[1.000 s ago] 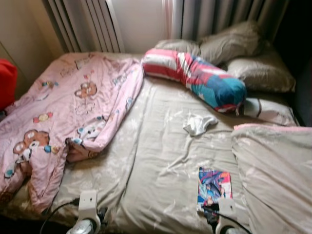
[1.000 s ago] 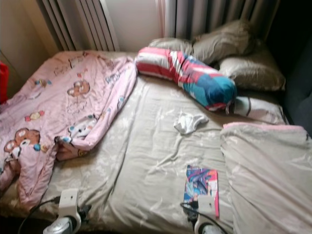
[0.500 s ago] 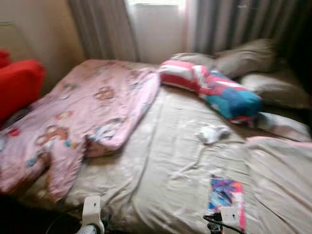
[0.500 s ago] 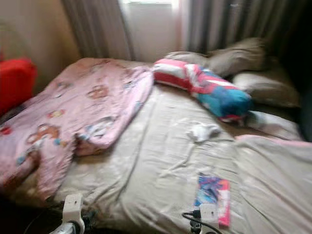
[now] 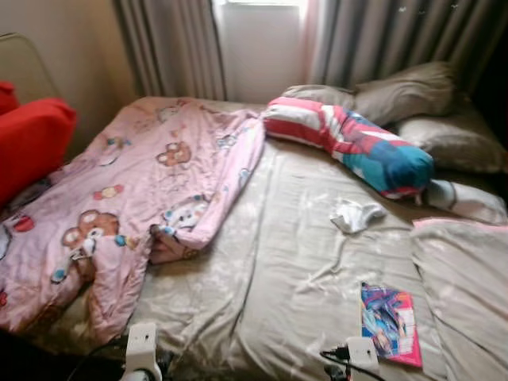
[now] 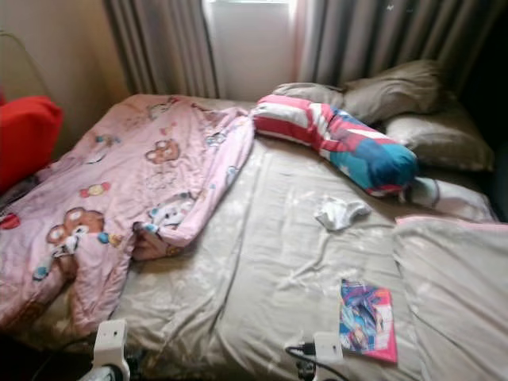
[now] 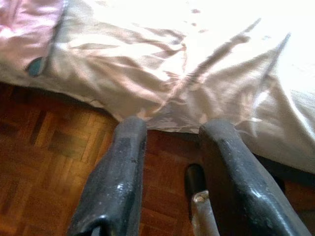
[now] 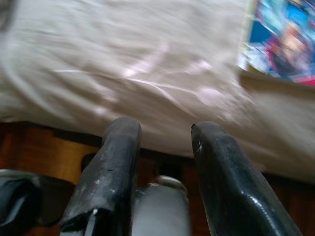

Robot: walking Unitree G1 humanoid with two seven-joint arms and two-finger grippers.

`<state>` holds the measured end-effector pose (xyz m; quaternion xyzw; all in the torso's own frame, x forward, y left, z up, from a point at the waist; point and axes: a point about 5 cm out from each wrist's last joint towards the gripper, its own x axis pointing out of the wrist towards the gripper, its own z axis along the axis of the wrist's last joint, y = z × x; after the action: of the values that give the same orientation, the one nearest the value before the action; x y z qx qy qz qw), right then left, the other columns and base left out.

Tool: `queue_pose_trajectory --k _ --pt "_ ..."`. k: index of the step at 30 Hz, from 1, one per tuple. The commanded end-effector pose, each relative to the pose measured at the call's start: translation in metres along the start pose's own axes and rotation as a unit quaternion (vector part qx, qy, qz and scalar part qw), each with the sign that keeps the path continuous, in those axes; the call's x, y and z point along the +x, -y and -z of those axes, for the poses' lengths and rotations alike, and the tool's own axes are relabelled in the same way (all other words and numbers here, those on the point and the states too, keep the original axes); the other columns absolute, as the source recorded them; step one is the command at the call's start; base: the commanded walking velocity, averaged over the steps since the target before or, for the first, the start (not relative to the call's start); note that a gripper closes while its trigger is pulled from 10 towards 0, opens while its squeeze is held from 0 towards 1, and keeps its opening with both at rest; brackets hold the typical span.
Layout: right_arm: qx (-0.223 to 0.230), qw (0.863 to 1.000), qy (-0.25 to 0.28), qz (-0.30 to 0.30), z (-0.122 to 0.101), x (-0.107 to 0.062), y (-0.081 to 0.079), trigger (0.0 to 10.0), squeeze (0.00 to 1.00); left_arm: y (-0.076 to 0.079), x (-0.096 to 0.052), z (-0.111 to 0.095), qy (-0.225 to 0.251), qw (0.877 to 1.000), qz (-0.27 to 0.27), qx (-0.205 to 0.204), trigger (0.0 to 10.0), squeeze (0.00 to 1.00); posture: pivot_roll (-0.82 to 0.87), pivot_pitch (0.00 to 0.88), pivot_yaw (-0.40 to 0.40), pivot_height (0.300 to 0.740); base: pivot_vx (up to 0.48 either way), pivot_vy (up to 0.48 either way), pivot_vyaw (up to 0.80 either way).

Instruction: Clean up the room

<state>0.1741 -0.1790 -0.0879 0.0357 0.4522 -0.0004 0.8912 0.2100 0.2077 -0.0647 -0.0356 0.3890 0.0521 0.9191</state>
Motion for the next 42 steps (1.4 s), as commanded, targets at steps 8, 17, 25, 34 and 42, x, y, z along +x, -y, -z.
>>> queue_pose_trajectory --k 8,17,25,34,42 --pt "0.015 1.0 0.003 -0.003 -0.0024 0.0015 -0.0066 10.0 0.0 -0.0097 -0.0009 -0.0008 -0.003 1.0 -0.012 -0.005 10.0 0.0 -0.02 0.001 0.038 0.74 0.0 0.387 0.0" --pt "0.008 1.0 0.0 -0.007 -0.0007 0.0014 -0.0085 10.0 0.0 -0.0102 -0.0009 -0.0013 -0.001 1.0 -0.013 -0.006 10.0 0.0 -0.02 0.012 0.039 0.74 0.0 0.386 0.0" --pt "0.025 1.0 -0.003 0.001 -0.0003 0.0014 -0.0072 10.0 0.0 -0.0095 -0.0005 -0.0026 0.002 1.0 -0.014 -0.008 10.0 0.0 -0.02 0.017 0.042 0.74 0.0 0.385 0.16" --pt "0.035 0.999 0.003 0.004 -0.0033 0.0018 -0.0061 10.0 0.0 -0.0077 0.0 -0.0034 0.002 1.0 -0.012 -0.008 10.0 0.0 -0.02 0.01 0.044 0.74 0.0 0.384 0.0" --pt "0.03 1.0 0.003 0.003 -0.0044 0.0022 -0.0072 10.0 0.0 -0.0085 0.0003 -0.0054 0.004 1.0 -0.014 -0.009 10.0 0.0 -0.01 0.004 0.046 0.74 0.0 0.384 0.0"
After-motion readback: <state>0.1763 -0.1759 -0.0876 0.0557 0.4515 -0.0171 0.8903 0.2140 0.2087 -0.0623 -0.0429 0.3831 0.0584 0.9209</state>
